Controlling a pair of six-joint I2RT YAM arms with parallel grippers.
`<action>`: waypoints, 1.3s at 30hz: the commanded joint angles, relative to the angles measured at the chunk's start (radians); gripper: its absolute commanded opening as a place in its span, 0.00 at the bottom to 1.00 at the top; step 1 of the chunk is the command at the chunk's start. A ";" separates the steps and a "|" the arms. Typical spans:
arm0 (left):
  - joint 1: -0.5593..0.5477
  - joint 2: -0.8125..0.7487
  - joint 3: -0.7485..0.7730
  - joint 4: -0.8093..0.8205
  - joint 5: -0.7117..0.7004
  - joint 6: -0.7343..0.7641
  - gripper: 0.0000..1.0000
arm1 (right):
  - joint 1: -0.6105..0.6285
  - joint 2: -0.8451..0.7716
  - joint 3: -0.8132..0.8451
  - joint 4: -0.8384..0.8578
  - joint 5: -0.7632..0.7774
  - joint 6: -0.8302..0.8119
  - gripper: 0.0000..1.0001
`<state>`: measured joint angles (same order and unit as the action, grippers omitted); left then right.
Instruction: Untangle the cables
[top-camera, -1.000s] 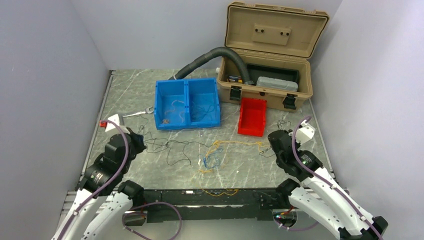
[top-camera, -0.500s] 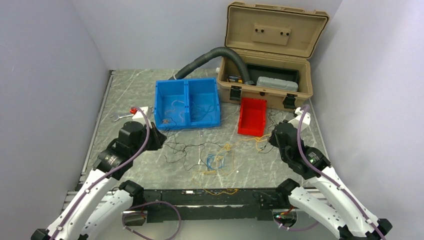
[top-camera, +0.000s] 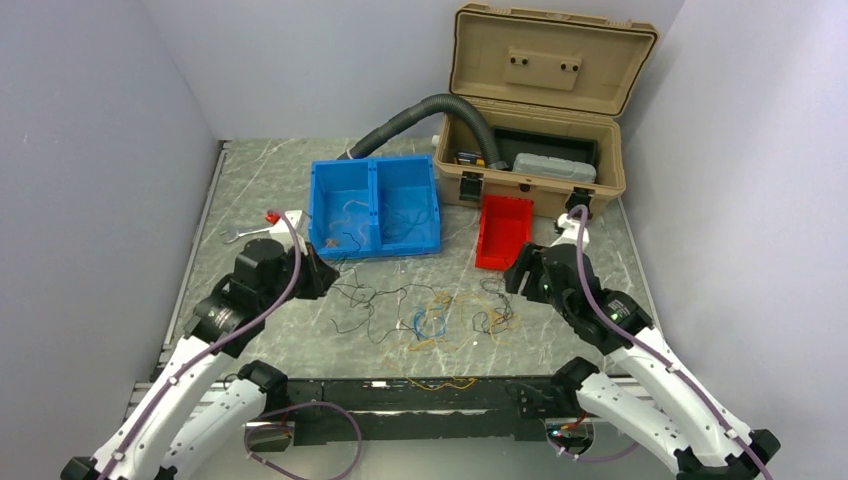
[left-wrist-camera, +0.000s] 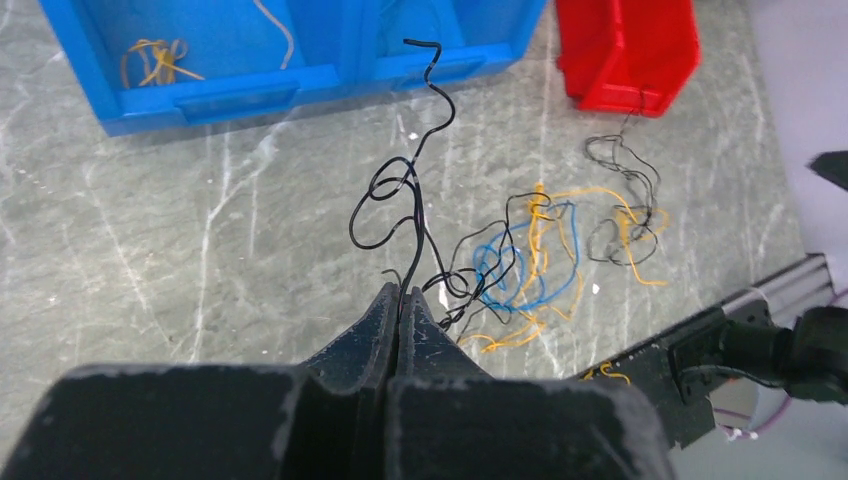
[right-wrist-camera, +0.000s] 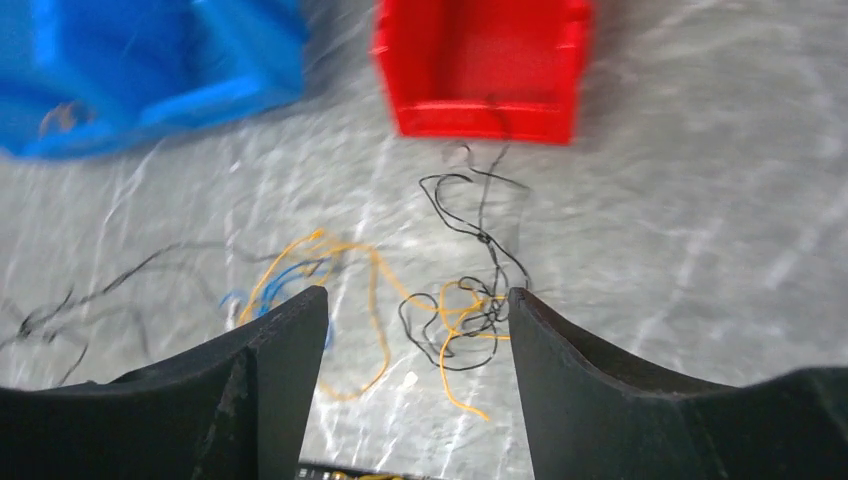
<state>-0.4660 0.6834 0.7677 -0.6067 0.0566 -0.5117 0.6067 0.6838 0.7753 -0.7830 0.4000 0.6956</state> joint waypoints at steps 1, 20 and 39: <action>0.003 -0.066 -0.025 0.095 0.140 0.027 0.00 | 0.002 0.028 -0.032 0.262 -0.399 -0.208 0.69; 0.004 -0.016 0.030 0.144 0.416 0.177 0.00 | 0.286 0.493 -0.030 0.899 -0.692 -0.619 0.73; 0.003 0.033 0.081 0.067 0.365 0.211 0.00 | 0.331 0.500 -0.062 0.909 -0.680 -0.731 0.72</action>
<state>-0.4656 0.7132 0.8028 -0.5297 0.4362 -0.3325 0.9360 1.2667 0.7250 0.0906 -0.3202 -0.0235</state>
